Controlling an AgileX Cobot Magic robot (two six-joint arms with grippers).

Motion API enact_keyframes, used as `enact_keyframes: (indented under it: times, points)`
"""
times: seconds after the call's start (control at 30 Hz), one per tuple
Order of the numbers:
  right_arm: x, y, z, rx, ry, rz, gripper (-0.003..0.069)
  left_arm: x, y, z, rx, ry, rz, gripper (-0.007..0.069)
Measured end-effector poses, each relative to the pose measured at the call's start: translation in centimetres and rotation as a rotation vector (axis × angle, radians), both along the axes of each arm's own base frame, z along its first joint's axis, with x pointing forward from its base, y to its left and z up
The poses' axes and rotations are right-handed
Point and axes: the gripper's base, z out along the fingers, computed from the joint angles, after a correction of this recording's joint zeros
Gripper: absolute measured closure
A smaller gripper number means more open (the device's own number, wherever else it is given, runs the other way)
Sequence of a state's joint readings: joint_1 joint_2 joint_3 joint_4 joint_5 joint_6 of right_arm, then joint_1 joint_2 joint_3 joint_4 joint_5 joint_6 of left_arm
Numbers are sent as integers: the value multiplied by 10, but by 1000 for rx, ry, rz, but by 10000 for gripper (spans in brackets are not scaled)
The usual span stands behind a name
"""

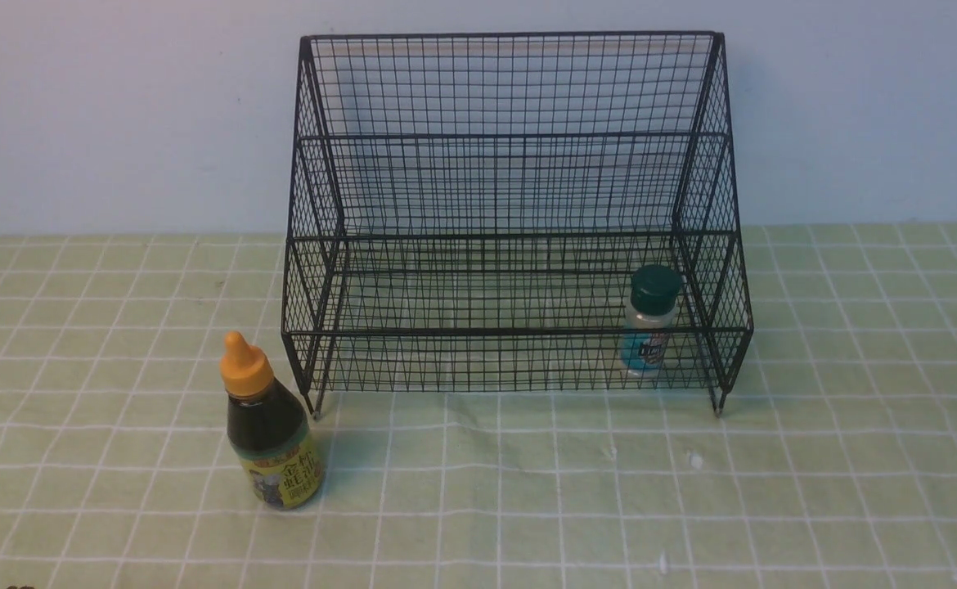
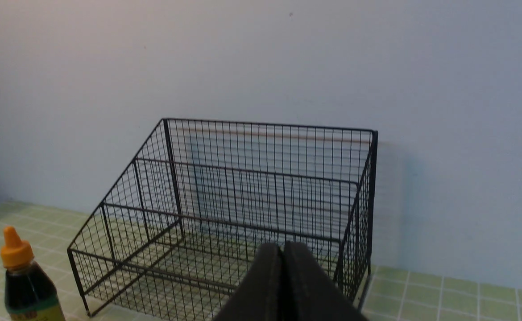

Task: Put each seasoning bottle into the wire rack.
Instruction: Use the left arm to grab the condiment bottle closest to it

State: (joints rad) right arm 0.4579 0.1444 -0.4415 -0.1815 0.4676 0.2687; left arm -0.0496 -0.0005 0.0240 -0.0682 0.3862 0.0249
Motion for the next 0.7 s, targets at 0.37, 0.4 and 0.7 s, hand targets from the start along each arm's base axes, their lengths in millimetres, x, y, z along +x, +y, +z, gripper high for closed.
enact_keyframes:
  times: [0.37,0.4,0.7]
  points:
    - [-2,5,-4,-36,38,59,673,0,0,0,0,0,0,631]
    - [-3,6,-5,-34,39,68,673,0,0,0,0,0,0,631]
    - [-9,1,-11,-29,6,13,673,0,0,0,0,0,0,631]
